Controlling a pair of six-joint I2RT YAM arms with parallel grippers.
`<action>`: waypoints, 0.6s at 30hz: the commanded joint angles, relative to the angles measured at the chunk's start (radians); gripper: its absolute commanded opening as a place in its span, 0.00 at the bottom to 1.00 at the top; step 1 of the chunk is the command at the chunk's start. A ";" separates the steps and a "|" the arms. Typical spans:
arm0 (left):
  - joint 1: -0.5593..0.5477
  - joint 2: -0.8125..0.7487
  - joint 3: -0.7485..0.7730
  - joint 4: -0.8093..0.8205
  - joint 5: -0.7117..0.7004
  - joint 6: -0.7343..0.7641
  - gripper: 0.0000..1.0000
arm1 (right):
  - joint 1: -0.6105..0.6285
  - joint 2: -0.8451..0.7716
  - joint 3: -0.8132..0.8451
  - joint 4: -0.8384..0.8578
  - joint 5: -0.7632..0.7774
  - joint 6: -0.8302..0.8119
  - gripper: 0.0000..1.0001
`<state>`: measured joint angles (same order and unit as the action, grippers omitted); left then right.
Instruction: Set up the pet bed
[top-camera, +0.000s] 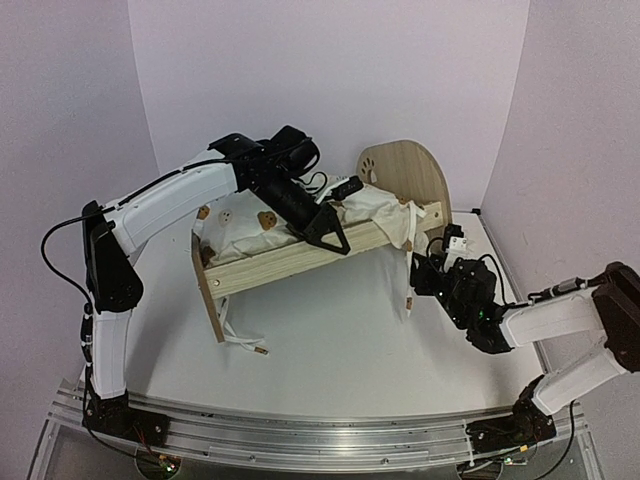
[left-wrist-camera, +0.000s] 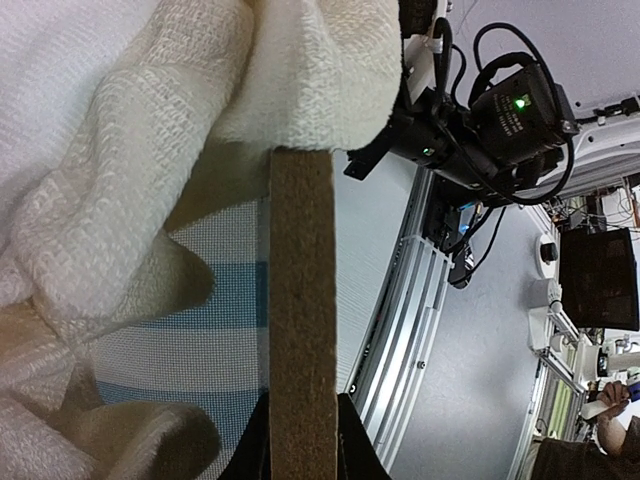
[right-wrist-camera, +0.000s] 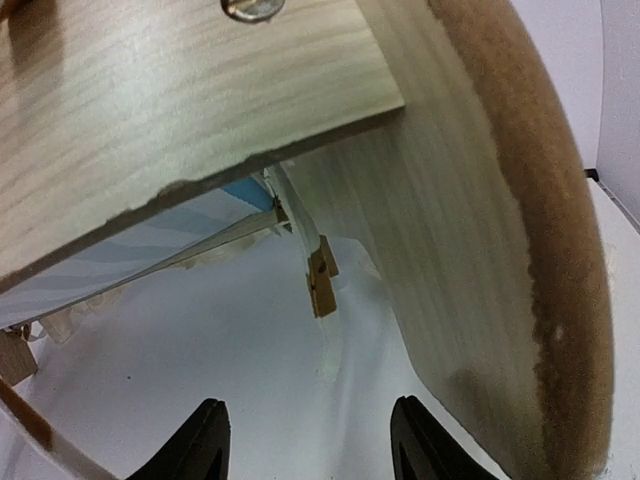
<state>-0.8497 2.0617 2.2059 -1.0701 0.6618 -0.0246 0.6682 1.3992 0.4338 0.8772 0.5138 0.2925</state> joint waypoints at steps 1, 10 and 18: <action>-0.003 -0.146 0.121 0.327 0.197 -0.003 0.00 | -0.002 0.109 0.025 0.286 0.037 -0.099 0.56; -0.004 -0.143 0.126 0.380 0.233 -0.045 0.00 | -0.002 0.318 0.096 0.522 0.234 -0.137 0.57; -0.005 -0.137 0.120 0.448 0.280 -0.109 0.00 | -0.002 0.449 0.249 0.566 0.386 -0.184 0.58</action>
<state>-0.8476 2.0617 2.2063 -1.0171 0.7001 -0.1281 0.6682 1.8086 0.5836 1.2696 0.7747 0.1528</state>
